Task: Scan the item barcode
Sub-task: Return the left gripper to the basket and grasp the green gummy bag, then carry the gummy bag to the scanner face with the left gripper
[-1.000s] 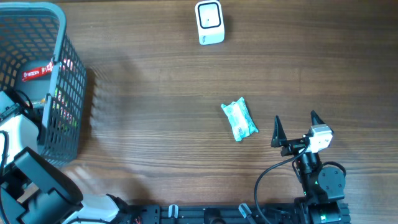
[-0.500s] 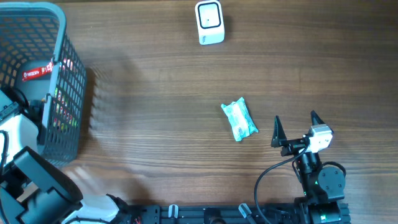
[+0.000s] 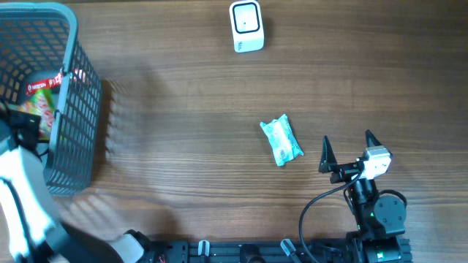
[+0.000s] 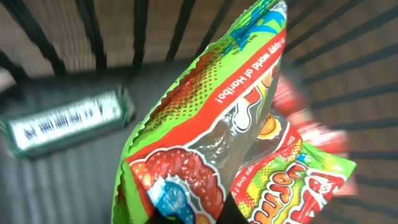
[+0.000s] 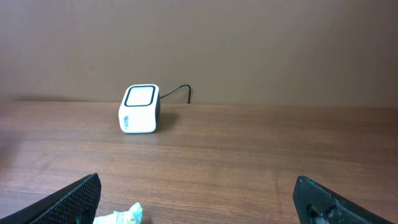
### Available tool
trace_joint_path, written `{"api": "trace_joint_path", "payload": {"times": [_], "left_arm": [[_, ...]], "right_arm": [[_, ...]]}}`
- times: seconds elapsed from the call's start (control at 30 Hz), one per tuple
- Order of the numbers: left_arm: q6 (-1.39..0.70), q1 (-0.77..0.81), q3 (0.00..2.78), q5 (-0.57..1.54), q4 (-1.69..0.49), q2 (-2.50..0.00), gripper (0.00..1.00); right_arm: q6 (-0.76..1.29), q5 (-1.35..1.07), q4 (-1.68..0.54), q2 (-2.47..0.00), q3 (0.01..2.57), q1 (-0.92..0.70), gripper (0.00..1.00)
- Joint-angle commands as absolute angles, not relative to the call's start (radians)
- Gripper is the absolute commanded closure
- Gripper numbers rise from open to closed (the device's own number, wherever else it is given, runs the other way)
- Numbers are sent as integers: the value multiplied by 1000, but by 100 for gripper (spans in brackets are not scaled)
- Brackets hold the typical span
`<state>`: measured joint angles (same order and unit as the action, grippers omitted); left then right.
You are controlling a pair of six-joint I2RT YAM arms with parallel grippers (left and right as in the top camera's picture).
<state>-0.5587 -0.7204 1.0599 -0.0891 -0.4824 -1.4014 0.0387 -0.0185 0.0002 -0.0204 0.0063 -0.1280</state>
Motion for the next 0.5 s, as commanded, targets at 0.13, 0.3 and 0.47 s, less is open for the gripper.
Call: {"api": "trace_joint_path", "payload": {"times": [0.13,0.3,0.47], "left_arm": [[-495,-580,1229,-147,-468,-978,96],[-271,-206,1264,-414,-522,-891,96],[-239,220,1264,-673,-714,-993,96]], "right_arm": [[26,-17,6,-18,5,-130,0],[26,-17,6,-18,5,-130,0],[26,-17,6,-18,5,-130,0]]}}
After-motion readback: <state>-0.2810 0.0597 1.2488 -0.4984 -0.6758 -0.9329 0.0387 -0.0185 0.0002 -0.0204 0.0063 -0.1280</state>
